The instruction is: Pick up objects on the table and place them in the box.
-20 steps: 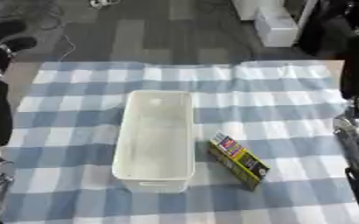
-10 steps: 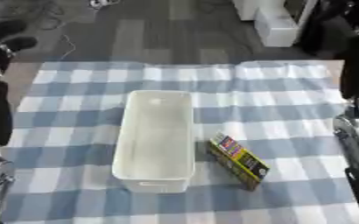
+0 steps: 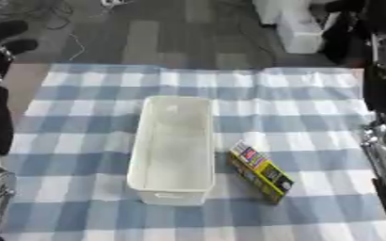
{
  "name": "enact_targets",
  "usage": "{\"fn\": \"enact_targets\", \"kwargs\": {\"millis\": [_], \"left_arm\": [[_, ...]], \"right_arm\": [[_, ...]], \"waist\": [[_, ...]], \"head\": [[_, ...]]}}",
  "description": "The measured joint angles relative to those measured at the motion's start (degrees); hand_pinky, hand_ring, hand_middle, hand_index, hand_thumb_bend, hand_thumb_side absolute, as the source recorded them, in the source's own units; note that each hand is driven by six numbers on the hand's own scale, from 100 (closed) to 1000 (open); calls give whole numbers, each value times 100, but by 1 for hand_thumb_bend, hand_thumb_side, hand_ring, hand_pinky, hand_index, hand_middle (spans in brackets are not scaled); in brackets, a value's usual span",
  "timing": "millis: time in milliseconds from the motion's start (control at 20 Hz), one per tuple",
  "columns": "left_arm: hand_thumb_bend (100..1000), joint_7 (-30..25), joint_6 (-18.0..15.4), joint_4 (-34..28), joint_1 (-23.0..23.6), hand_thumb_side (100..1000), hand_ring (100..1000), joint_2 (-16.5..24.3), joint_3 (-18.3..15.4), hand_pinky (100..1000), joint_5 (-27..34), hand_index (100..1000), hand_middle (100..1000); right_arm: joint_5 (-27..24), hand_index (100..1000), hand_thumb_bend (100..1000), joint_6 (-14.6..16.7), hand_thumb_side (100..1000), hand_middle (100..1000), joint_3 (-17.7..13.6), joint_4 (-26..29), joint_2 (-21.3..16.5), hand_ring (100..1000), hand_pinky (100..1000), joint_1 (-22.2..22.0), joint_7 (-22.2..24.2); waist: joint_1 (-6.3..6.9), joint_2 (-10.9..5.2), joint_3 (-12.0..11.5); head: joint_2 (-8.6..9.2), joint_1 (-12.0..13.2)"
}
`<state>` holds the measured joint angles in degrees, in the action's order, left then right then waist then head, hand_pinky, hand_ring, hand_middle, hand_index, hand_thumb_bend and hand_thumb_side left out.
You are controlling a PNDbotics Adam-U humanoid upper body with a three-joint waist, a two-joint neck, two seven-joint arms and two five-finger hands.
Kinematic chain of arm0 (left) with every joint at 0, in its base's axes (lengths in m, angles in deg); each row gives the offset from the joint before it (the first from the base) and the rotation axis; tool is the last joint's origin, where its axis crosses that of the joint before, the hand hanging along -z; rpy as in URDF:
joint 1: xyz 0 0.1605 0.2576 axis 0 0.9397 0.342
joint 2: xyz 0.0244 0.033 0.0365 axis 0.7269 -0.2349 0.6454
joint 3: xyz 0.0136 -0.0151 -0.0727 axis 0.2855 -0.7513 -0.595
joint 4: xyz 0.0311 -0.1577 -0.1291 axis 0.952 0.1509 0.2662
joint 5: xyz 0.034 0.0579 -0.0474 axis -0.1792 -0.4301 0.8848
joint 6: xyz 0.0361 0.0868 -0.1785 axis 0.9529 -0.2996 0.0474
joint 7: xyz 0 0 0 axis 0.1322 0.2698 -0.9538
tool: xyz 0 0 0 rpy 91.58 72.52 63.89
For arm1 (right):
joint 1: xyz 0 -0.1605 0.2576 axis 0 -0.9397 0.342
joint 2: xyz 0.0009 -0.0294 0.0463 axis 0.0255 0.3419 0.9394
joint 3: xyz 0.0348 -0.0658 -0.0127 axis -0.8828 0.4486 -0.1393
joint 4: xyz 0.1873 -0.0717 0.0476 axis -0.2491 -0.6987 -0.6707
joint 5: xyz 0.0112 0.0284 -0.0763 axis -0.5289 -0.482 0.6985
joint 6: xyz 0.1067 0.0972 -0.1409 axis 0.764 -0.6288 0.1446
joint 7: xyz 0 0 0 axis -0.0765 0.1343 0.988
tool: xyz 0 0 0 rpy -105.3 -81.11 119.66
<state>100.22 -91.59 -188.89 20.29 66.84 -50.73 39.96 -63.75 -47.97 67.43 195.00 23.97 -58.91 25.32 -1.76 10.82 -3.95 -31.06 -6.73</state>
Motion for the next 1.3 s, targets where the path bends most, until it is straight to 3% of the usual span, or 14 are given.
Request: {"fn": "enact_targets", "kwargs": {"millis": [200,400,600,800,1300], "left_arm": [[602,3,8,0,44,954,718,34,0,670,-15,858,799],[603,6,10,0,44,953,718,34,0,671,-19,858,798],[603,5,11,0,44,953,718,35,0,671,-25,858,798],[604,4,12,0,44,952,718,49,0,672,-25,857,798],[605,2,14,0,46,952,718,84,1,672,-25,857,797]], "right_arm": [[754,801,658,-313,853,707,81,0,-131,681,537,66,314],[1686,795,682,-463,842,708,105,0,-148,684,552,66,490],[2297,800,708,-579,851,730,121,0,-148,705,581,63,649],[2592,841,748,-684,830,777,183,-2,-148,748,621,63,940],[3042,875,776,-866,812,834,252,-70,-149,800,688,44,2365]], "waist": [[-22,-27,5],[-29,-37,8],[-50,-57,9],[-63,-74,13],[-107,-111,13]], "head": [[-18,-7],[-18,-30],[-18,-31],[-19,-31],[-63,-31]]}}
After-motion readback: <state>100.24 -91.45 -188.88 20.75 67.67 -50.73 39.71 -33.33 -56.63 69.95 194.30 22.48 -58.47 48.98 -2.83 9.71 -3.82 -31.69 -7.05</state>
